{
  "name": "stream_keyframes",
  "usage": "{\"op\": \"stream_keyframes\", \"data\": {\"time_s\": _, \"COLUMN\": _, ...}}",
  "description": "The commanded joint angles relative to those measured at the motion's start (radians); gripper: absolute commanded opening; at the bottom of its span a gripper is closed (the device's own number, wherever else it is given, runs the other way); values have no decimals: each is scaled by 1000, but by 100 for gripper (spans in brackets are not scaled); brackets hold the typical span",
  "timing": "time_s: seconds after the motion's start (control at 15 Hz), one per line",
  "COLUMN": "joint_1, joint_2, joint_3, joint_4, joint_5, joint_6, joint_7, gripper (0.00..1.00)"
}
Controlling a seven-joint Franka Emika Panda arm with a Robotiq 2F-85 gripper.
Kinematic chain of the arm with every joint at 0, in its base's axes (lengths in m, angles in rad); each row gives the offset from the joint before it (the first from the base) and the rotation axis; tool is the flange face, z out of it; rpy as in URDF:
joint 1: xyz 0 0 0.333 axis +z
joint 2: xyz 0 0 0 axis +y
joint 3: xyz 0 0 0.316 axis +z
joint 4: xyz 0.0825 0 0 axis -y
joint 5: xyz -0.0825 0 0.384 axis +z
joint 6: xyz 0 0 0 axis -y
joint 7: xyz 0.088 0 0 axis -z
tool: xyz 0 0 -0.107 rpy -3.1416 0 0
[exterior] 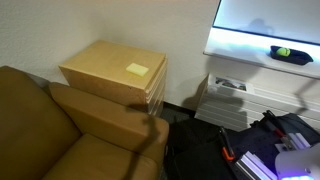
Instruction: Place the ball on the nightstand
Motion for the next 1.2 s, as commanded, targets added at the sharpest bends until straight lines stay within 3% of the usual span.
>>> {"op": "stream_keyframes", "data": {"time_s": 0.0, "joint_1": -58, "joint_2": 139, "joint_3": 3, "joint_4": 22, "joint_5": -74, "joint_6": 131, "joint_7": 49, "gripper": 100}}
{"op": "stream_keyframes", "data": {"time_s": 0.2, "joint_1": -102, "joint_2": 302, "joint_3": -50, "joint_4": 74, "joint_5": -84, "joint_6": 379, "joint_7": 86, "gripper": 100}}
{"op": "stream_keyframes", "data": {"time_s": 0.33, "joint_1": -122, "joint_2": 432, "joint_3": -77, "joint_4": 112, "joint_5": -40, "joint_6": 540, "joint_7": 127, "gripper": 100}}
{"op": "stream_keyframes", "data": {"time_s": 0.47, "joint_1": -118, "joint_2": 562, "joint_3": -79, "joint_4": 191, "joint_5": 65, "joint_6": 607, "joint_7": 199, "gripper": 100}}
{"op": "stream_keyframes", "data": {"time_s": 0.6, "joint_1": -126, "joint_2": 631, "joint_3": -48, "joint_4": 282, "joint_5": 179, "joint_6": 478, "joint_7": 255, "gripper": 100}}
{"op": "stream_keyframes", "data": {"time_s": 0.8, "joint_1": -273, "joint_2": 645, "joint_3": 155, "joint_4": 428, "joint_5": 367, "joint_6": 269, "joint_7": 191, "gripper": 100}}
{"op": "stream_keyframes", "data": {"time_s": 0.93, "joint_1": -342, "joint_2": 653, "joint_3": 230, "joint_4": 524, "joint_5": 483, "joint_6": 169, "joint_7": 110, "gripper": 100}}
{"op": "stream_keyframes", "data": {"time_s": 1.0, "joint_1": -342, "joint_2": 648, "joint_3": 221, "joint_4": 559, "joint_5": 494, "joint_6": 120, "joint_7": 103, "gripper": 100}}
{"op": "stream_keyframes", "data": {"time_s": 1.07, "joint_1": -281, "joint_2": 647, "joint_3": 181, "joint_4": 482, "joint_5": 447, "joint_6": 212, "joint_7": 157, "gripper": 100}}
{"op": "stream_keyframes", "data": {"time_s": 1.13, "joint_1": -297, "joint_2": 644, "joint_3": 188, "joint_4": 520, "joint_5": 463, "joint_6": 169, "joint_7": 144, "gripper": 100}}
